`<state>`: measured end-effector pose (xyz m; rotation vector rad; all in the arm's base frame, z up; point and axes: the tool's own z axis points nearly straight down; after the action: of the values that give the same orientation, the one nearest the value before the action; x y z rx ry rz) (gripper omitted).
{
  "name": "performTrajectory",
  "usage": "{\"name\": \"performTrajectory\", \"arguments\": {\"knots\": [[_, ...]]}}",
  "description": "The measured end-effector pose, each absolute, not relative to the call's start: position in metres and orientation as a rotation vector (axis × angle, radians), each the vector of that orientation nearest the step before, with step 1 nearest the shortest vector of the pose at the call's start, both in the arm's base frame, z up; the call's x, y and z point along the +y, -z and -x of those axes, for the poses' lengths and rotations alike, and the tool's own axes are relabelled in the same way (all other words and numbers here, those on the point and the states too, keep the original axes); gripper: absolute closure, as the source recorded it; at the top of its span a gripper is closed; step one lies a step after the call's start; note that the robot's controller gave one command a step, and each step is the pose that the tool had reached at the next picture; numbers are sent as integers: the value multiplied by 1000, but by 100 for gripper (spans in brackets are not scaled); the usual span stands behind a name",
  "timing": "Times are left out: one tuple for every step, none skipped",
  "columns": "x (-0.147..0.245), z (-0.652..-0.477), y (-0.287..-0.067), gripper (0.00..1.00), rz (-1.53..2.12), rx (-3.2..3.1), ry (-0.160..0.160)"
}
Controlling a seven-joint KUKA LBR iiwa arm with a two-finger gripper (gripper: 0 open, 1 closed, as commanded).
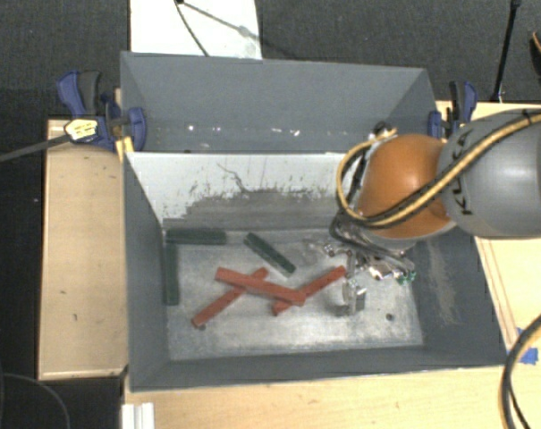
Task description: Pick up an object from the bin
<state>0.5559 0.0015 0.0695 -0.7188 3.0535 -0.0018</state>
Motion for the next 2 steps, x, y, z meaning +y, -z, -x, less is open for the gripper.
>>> {"name": "performTrajectory", "arguments": {"knots": [[4,-555,-71,100,723,3053,0],[-10,-549,-198,100,795,3029,4]]}}
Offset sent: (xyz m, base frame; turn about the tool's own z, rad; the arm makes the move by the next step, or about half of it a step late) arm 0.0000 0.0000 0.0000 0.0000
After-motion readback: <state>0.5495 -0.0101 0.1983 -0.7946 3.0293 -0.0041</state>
